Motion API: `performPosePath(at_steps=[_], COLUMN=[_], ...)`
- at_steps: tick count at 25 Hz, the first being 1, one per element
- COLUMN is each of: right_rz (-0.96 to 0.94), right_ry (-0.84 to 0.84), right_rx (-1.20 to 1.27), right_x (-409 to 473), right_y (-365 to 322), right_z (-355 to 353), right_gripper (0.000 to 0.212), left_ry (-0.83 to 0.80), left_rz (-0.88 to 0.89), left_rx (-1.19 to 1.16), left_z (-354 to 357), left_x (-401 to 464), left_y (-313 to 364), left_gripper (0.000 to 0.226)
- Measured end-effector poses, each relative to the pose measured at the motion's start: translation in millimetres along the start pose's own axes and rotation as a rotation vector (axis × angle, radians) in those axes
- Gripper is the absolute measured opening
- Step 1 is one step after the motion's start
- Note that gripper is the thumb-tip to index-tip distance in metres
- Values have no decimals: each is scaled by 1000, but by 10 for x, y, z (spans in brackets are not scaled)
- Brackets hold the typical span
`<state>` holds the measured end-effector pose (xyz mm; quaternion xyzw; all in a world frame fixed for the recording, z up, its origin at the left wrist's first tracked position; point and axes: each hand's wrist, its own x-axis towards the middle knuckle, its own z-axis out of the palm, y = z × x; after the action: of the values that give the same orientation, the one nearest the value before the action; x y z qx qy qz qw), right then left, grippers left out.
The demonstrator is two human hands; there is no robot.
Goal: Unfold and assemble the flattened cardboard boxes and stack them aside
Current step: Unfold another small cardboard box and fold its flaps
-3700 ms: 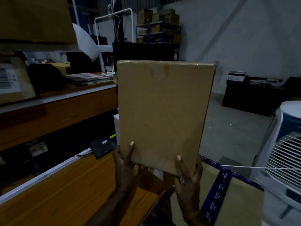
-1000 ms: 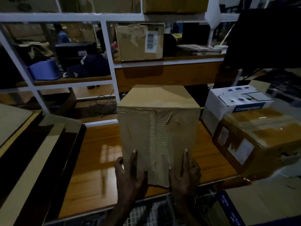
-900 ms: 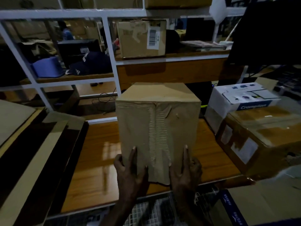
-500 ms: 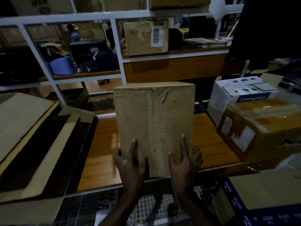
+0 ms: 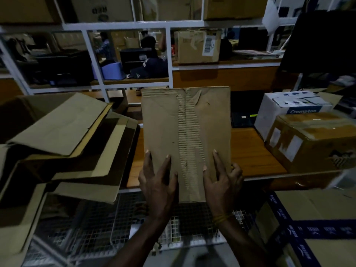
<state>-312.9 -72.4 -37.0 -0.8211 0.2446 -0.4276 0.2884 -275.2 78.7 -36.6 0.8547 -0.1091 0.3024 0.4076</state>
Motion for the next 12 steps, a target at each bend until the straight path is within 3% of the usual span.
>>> performPosePath(at_steps=[5,12], right_rz=[-23,-166], right_ry=[-7,-326], right_rx=[15,-176], right_x=[27,521], right_y=[-187,-282], right_z=[-111,12], right_gripper=[49,57], left_ry=[-70,-400], left_rz=[11,52], left_rx=[85,432], left_z=[-260,-226], left_x=[141,768], left_y=[91,173], left_gripper=[46,62])
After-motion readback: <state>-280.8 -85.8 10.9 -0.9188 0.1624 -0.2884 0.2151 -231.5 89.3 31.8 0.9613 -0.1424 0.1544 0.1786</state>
